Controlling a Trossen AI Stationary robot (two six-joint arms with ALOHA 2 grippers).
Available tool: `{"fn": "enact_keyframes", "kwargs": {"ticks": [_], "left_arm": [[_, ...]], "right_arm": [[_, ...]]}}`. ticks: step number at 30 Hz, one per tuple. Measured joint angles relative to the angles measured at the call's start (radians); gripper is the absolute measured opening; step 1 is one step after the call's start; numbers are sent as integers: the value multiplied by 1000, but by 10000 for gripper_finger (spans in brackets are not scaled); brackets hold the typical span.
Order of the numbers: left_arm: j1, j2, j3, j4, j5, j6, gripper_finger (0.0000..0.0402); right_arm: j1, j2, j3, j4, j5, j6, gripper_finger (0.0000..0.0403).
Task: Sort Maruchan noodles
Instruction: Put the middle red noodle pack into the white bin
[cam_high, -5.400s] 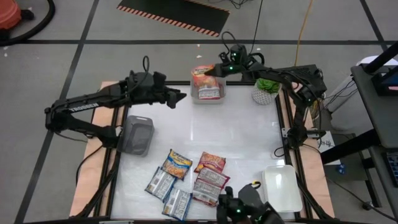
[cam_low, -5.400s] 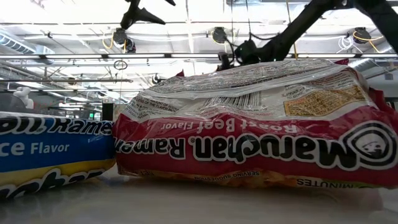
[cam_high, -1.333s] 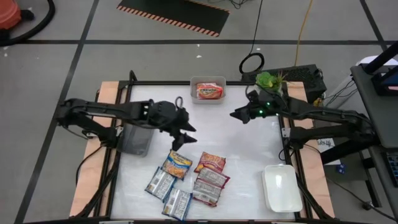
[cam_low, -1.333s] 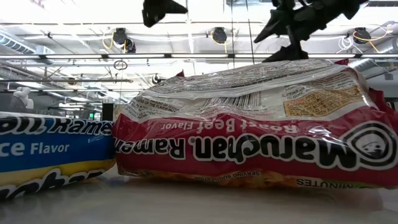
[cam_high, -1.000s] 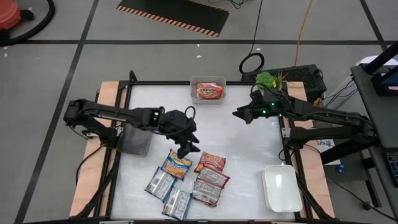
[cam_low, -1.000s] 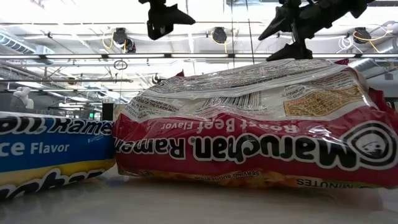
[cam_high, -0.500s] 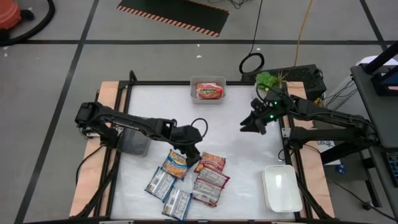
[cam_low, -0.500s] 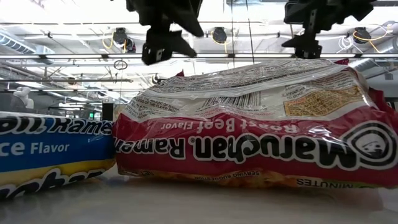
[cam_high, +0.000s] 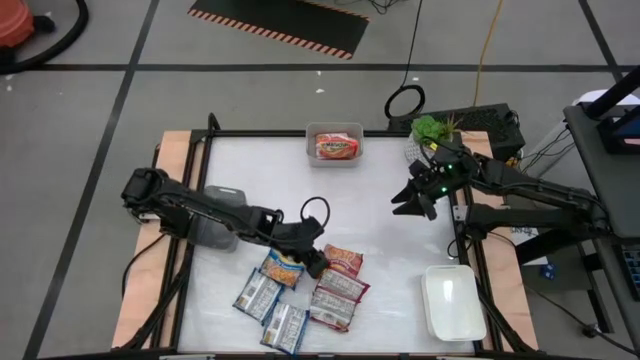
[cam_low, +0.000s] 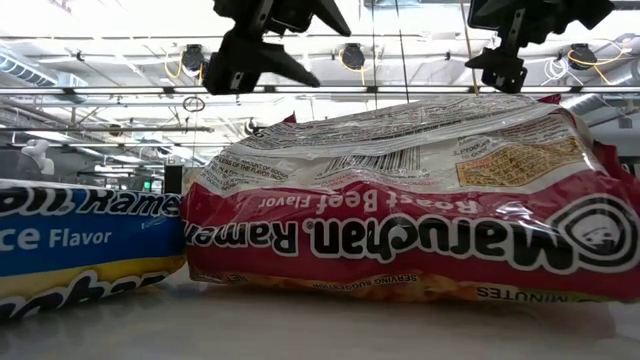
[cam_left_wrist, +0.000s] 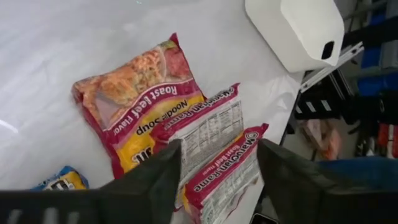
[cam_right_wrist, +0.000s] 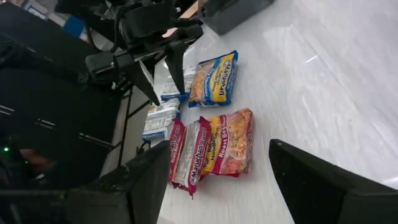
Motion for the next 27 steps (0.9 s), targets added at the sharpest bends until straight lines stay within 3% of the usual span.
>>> {"fn": "enact_keyframes", "kwargs": {"ticks": [4,7,16,21,27], "left_arm": [[-15,15,0,-15,-10,-43,284],[-12,30,2,-6,-14,-142,308],[-7,79,1,-17,23,-472,290],[13,92,2,-3,20,-571,277],[35,106,1,-10,24,-585,275]], "right_arm": [[0,-5,0,-3,0,-2,263],[0,-11,0,-3,0,-2,263],[0,-39,0,-9,8,36,263],[1,-38,0,-7,81,30,263],[1,-33,0,0,139,1,263]]}}
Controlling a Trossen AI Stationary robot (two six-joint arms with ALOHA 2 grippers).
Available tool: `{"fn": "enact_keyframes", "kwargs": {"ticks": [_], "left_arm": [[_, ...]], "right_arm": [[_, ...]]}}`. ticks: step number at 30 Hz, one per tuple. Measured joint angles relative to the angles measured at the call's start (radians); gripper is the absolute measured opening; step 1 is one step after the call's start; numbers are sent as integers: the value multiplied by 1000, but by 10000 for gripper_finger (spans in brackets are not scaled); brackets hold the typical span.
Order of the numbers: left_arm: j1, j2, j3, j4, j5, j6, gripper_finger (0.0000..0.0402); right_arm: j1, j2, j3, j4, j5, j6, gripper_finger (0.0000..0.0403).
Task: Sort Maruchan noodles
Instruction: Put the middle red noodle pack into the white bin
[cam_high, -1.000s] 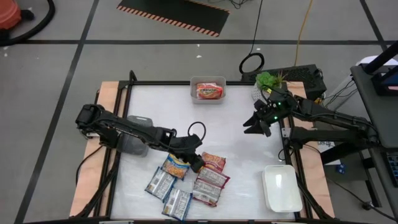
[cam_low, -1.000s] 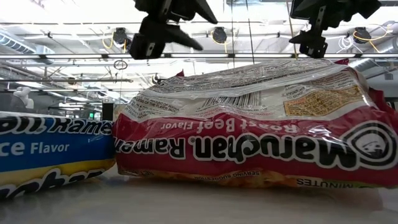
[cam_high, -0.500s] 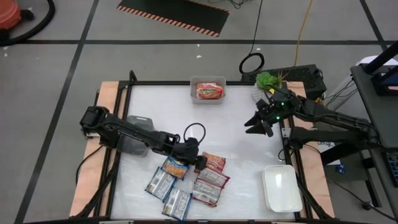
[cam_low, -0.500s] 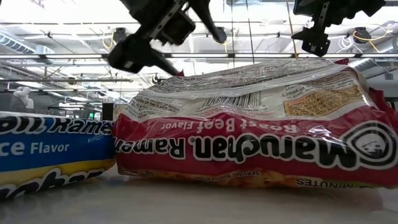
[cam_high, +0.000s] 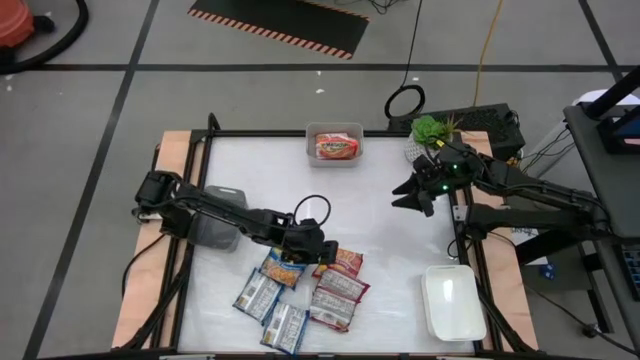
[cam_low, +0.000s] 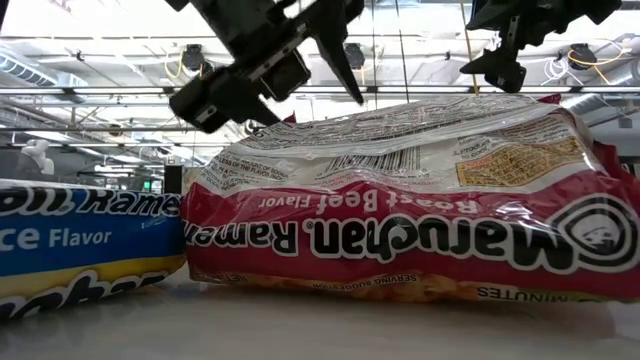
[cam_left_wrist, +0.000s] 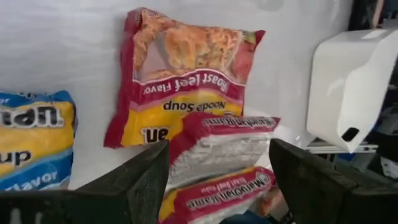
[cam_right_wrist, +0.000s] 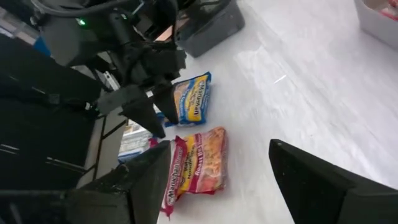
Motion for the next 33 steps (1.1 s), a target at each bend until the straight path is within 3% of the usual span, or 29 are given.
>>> {"fn": "enact_keyframes", "kwargs": {"ticks": [9,15,24,33], "left_arm": [[31,98,0,148,83,-46,255],[31,93,0,111,23,-82,214],[25,103,-1,82,36,-70,155],[33,102,-1,84,87,-60,147]], "right_arm": [[0,14,0,4,1,-27,263],[0,12,0,0,0,-2,263],[0,13,0,8,-1,-8,263],[0,13,0,41,0,25,263]]}}
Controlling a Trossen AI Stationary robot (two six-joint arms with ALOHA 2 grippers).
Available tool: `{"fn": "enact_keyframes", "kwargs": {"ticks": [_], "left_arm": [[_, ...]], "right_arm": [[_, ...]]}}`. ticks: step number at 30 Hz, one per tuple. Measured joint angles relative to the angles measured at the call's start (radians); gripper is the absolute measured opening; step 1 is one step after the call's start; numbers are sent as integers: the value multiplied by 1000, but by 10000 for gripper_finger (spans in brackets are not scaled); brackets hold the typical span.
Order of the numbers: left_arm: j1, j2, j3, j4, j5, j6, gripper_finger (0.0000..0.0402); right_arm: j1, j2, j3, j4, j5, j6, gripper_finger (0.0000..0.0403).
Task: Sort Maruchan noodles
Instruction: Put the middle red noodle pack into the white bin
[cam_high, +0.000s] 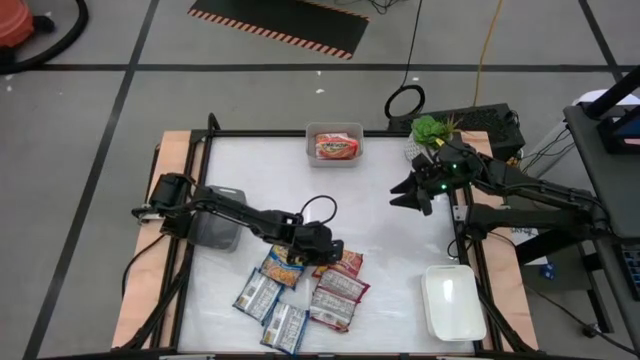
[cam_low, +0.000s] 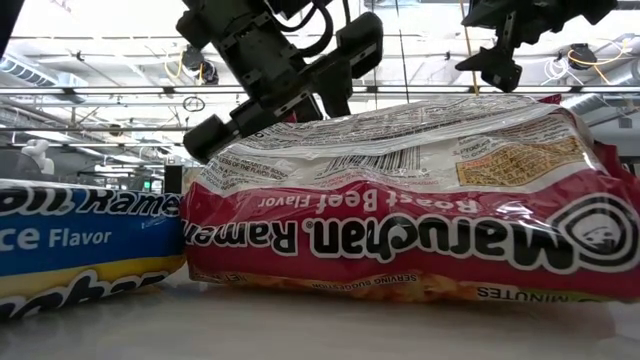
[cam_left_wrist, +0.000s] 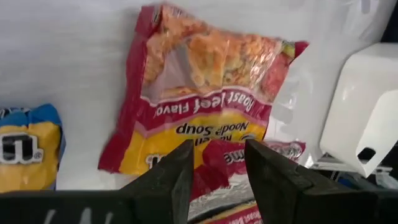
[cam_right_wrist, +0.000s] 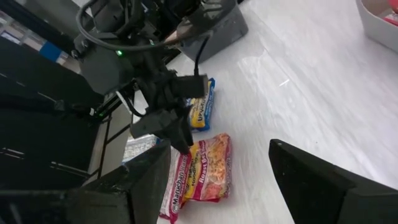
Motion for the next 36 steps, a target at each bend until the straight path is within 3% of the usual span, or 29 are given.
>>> {"fn": "enact_keyframes", "kwargs": {"ticks": [7,16,25,32,36], "left_arm": [[1,0,0,1,68,20,134],[-5,24,0,-1,19,52,11],[-11,28,-1,80,-47,85,3],[-17,-51,1,175,-222,124,1],[-5,-103,1,175,-259,198,1]], "right_arm": [[0,0,0,12,0,7,263],[0,0,0,12,0,-13,263],[0,-1,0,11,-5,4,263],[0,-2,0,19,-8,77,263],[1,-7,0,62,-33,121,263]]}}
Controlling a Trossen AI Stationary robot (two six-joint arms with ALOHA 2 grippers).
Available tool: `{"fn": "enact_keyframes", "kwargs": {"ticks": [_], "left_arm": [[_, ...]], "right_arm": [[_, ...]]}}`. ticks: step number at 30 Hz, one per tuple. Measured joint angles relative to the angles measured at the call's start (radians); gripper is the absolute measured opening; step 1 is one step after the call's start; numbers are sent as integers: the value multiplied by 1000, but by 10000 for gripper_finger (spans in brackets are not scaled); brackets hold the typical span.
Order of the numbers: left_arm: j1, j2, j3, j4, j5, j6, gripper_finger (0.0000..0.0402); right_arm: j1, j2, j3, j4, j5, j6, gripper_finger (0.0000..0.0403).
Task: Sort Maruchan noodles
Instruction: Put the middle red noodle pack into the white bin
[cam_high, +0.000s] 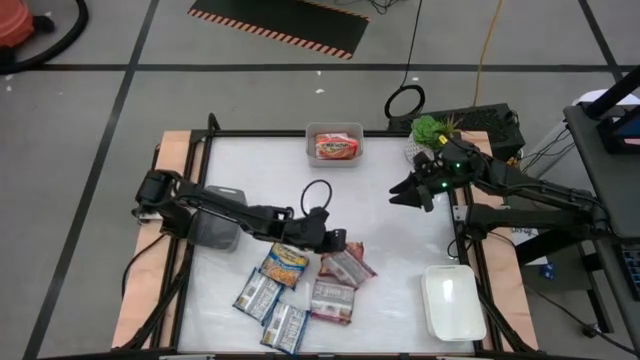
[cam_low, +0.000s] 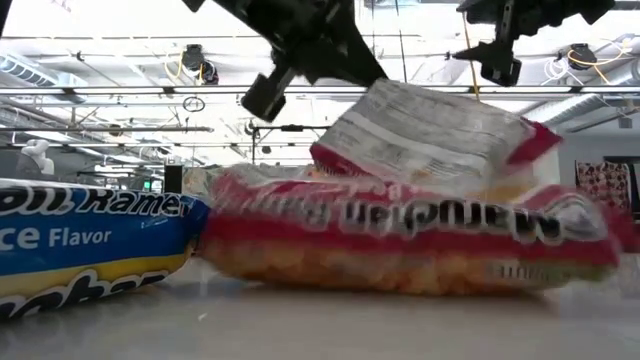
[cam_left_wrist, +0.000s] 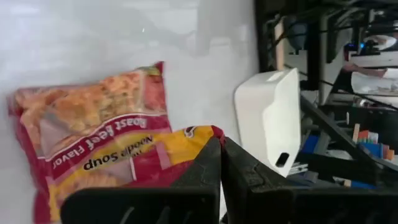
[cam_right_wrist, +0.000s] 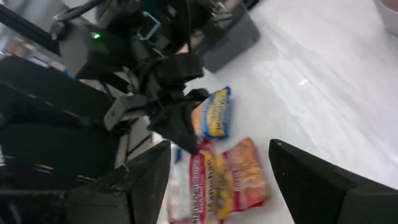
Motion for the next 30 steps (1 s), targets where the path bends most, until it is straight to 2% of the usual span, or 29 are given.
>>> {"fn": "enact_keyframes", "kwargs": {"ticks": [7,11,17,26,30], "left_arm": [[49,-76,0,3,9,131,1],[83,-122,0,2,52,192,0],[127,-187,0,7,61,269,0],[202,-232,0,8,141,376,0],[241,-233,0,9,183,461,0]], "right_arm": [[0,-5,0,120,7,67,263],[4,-5,0,185,58,158,263],[51,-5,1,270,75,245,263],[194,-4,37,283,235,330,263],[254,-4,120,178,345,303,263]]}}
